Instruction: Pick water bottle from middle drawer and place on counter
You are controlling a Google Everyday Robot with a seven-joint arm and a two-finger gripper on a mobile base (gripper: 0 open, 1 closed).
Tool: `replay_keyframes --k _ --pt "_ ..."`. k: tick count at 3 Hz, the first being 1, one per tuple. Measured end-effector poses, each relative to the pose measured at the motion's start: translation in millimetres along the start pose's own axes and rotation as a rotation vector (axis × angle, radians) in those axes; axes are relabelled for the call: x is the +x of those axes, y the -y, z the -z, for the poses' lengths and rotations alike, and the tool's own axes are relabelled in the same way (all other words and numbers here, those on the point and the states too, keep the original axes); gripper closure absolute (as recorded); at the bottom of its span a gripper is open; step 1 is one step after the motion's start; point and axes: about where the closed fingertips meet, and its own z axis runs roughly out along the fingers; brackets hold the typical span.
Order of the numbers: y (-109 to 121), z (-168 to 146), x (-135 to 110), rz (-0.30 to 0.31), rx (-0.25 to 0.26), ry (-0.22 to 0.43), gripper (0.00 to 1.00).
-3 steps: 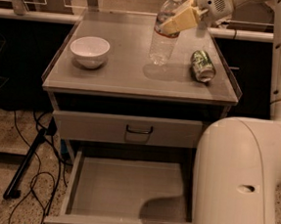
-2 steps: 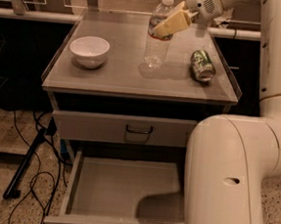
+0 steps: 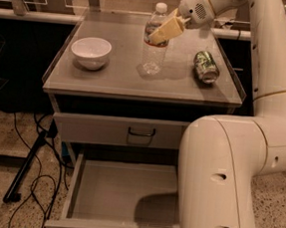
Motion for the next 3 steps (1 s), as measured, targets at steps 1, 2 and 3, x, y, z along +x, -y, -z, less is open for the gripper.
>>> replay_keyframes --k 1,2,3 --pt "3 -12 5 -0.008 -0.015 -0.02 1.0" --pt "6 -23 10 -0.016 -0.032 -0.034 1.0" --pt "7 -32 16 -0.021 -0.05 -0.043 1.0"
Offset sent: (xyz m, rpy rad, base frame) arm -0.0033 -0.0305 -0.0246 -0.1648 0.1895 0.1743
